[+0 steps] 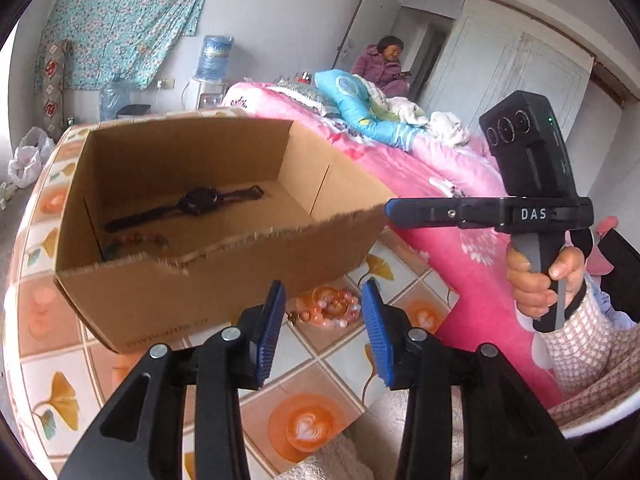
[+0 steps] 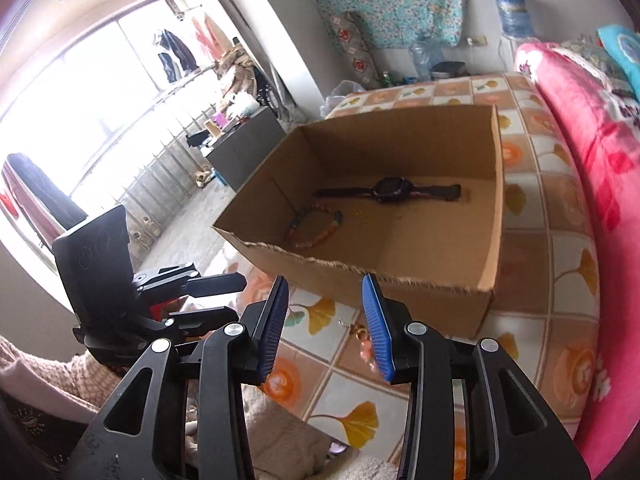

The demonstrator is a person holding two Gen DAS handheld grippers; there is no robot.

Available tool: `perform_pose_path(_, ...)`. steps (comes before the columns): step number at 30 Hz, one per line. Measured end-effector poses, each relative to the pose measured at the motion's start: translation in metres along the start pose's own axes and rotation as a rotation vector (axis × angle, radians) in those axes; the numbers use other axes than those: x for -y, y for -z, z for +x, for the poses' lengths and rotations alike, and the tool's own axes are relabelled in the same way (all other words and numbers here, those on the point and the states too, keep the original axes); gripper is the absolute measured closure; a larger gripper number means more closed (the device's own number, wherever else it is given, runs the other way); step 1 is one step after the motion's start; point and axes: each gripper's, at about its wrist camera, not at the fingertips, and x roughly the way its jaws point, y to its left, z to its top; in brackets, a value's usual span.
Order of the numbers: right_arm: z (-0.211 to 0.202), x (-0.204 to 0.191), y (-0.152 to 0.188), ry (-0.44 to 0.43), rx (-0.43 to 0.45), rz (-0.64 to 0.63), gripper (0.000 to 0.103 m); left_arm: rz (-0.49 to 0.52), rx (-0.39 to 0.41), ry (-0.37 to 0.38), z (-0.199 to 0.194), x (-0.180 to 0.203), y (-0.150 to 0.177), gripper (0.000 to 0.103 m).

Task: Organize jewelry
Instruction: 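Move the right gripper to the pink bead bracelet and close on it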

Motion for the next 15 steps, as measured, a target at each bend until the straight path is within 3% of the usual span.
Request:
perform_pose_path(6, 0.026, 0.030, 0.041, 0.141, -0.062, 0.128, 0.067, 0.010, -0.085, -0.113, 0.040, 0.005, 0.032, 0.064)
perform_pose_path(15, 0.049, 0.035, 0.050, 0.261, -0.096, 0.142, 0.078, 0.060, -0.118, -0.157, 0.072, 0.011, 0.047, 0.064)
